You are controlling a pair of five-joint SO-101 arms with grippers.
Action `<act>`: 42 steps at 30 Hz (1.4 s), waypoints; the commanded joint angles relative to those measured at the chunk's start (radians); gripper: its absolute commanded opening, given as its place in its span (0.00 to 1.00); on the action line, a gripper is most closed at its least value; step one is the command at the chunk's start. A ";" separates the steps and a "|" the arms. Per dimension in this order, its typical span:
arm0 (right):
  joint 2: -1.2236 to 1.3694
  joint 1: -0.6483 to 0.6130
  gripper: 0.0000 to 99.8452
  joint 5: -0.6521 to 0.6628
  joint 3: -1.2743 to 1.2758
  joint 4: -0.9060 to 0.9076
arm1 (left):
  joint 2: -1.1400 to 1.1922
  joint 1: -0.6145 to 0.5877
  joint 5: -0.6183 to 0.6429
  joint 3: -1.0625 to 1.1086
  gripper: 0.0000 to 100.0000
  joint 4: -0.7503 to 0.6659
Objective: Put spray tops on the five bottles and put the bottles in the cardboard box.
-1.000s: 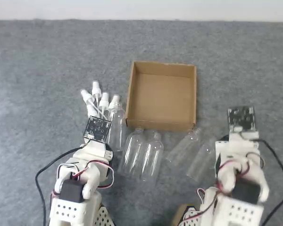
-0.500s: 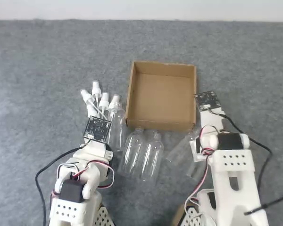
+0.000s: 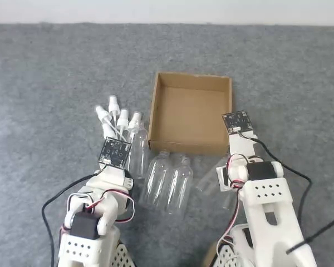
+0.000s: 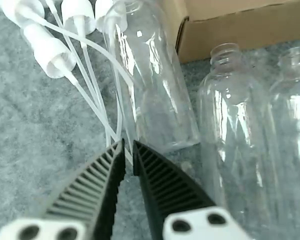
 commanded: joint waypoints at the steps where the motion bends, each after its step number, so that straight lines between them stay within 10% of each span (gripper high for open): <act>1: 0.005 0.028 0.24 -0.006 -0.003 -0.018 | -0.017 0.009 -0.006 -0.010 0.02 0.003; 30: 0.194 0.463 0.13 0.118 -0.066 -0.145 | -0.017 0.009 -0.006 -0.010 0.02 0.003; 42: 0.588 0.634 0.13 0.485 -0.502 -0.148 | -0.017 0.009 -0.006 -0.010 0.02 0.003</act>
